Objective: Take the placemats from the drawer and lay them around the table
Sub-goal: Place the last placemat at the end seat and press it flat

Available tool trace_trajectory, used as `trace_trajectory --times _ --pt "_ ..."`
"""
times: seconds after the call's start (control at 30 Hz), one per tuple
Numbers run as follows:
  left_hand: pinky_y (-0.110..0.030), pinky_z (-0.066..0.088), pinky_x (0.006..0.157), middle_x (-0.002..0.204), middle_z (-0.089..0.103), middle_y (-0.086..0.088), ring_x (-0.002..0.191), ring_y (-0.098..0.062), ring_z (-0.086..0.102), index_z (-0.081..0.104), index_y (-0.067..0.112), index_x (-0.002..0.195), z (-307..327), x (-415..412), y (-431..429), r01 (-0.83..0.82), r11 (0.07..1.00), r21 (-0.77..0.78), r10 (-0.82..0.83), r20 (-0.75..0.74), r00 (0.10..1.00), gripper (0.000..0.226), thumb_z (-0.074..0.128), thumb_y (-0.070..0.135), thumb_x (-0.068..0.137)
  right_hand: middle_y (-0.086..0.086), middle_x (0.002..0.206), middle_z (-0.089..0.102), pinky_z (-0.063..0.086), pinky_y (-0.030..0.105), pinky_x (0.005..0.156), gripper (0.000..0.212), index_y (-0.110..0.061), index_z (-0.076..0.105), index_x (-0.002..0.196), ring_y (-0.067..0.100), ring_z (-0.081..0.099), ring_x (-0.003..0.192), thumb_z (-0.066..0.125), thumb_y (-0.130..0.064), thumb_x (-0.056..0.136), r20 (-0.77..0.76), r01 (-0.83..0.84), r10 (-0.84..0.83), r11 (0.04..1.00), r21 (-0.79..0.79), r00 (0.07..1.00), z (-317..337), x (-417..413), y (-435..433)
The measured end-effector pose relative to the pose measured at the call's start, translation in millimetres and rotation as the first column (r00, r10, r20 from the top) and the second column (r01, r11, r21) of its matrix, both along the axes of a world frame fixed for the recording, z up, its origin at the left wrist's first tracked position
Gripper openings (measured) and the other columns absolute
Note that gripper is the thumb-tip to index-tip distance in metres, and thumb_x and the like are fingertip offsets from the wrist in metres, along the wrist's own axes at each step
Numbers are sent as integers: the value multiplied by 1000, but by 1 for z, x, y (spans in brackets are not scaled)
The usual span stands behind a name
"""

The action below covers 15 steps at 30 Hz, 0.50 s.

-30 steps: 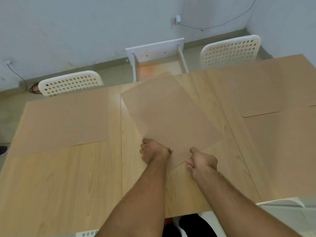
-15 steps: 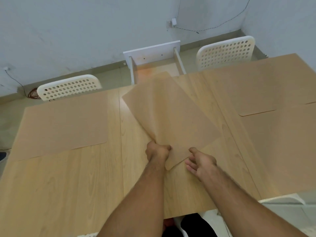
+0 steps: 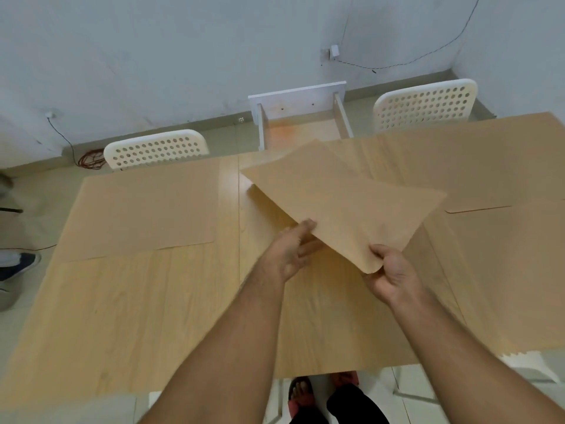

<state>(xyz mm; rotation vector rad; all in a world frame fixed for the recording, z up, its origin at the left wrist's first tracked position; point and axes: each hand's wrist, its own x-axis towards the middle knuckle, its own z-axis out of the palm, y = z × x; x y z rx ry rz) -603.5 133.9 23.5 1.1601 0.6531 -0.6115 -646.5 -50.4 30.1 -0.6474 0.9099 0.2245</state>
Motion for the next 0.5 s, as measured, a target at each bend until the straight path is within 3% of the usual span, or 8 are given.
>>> trace_trajectory --times 0.07,0.13,0.23,0.33,0.43,0.5 --pt "-39 47 86 123 69 -6 100 -22 70 58 17 131 -5 11 16 -227 974 -7 227 -8 974 40 67 29 94 17 111 72 59 33 55 35 -1 57 130 27 73 87 50 2 96 -9 -40 39 999 -10 999 -2 -11 -1" --pt "-37 57 72 118 69 -11 99 -25 69 57 11 131 -8 22 34 -375 927 -24 375 -12 927 39 66 21 94 20 114 70 62 38 59 36 0 55 132 29 72 90 52 -2 95 -44 -113 112 993 -34 993 -8 -25 -3" --pt "-38 61 68 114 70 -17 95 -29 71 55 2 132 -14 26 55 -385 923 23 385 -19 923 40 64 7 93 24 130 63 60 49 78 49 0 54 135 36 63 113 60 -6 87 -51 -214 212 976 -33 976 -14 -41 -6" --pt "-44 62 69 116 69 -20 91 -32 71 51 2 132 -21 22 66 -403 914 45 403 11 915 41 60 -4 92 21 128 65 52 54 92 35 -3 60 128 36 60 121 58 -11 94 2 -219 219 975 -42 976 -11 -42 -6" --pt "-44 61 70 117 68 -19 92 -31 70 52 3 132 -20 13 75 -437 899 11 436 54 898 41 60 -3 93 19 126 66 53 52 91 25 -6 65 120 34 61 119 56 -14 98 65 -237 242 969 -74 968 2 -37 0" --pt "-40 61 65 116 69 -19 93 -31 71 55 1 132 -12 6 85 -459 888 -15 459 74 886 40 60 -4 93 19 125 67 59 47 81 29 -4 63 125 33 66 112 56 -13 98 103 -272 284 955 -119 953 15 -34 7"
